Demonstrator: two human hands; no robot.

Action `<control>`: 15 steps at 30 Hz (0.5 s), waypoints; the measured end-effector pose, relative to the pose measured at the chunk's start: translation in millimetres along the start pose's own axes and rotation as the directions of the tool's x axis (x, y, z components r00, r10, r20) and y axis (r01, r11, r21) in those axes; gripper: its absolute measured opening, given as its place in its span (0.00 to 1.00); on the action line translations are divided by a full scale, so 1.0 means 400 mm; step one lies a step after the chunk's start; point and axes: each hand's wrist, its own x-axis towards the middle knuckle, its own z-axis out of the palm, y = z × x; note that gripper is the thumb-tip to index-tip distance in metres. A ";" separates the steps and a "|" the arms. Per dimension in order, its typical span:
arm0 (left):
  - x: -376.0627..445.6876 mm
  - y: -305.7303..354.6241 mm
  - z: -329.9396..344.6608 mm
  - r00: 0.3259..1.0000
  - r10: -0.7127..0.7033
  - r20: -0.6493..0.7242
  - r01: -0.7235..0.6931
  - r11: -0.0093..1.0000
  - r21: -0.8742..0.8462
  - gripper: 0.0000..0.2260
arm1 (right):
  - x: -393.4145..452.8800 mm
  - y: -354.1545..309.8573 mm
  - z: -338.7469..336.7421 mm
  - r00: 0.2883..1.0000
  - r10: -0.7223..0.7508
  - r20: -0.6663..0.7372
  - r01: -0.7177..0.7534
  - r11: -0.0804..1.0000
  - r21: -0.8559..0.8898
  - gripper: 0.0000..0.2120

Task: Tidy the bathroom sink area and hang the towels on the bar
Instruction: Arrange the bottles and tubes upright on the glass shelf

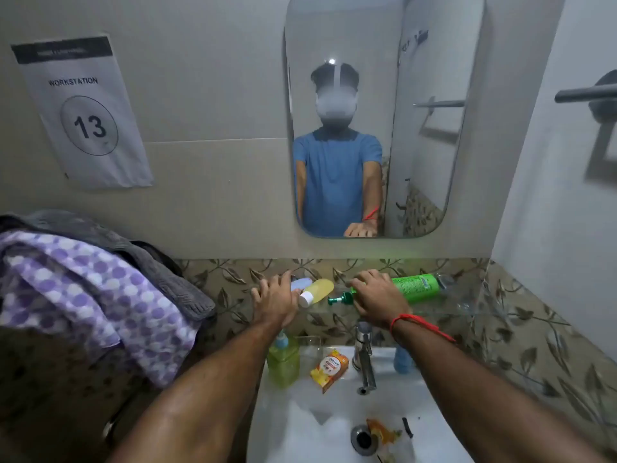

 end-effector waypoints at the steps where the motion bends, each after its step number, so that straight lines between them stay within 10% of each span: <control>1: 0.000 -0.005 -0.001 0.999 -0.035 0.030 0.036 0.999 -0.038 0.22 | 0.010 -0.017 0.002 0.999 -0.004 0.045 0.003 1.000 0.013 0.20; 15: 0.048 -0.048 0.038 0.986 -0.163 0.046 0.169 0.953 -0.252 0.15 | 0.146 -0.164 0.032 0.940 0.261 0.220 -0.306 0.930 0.205 0.28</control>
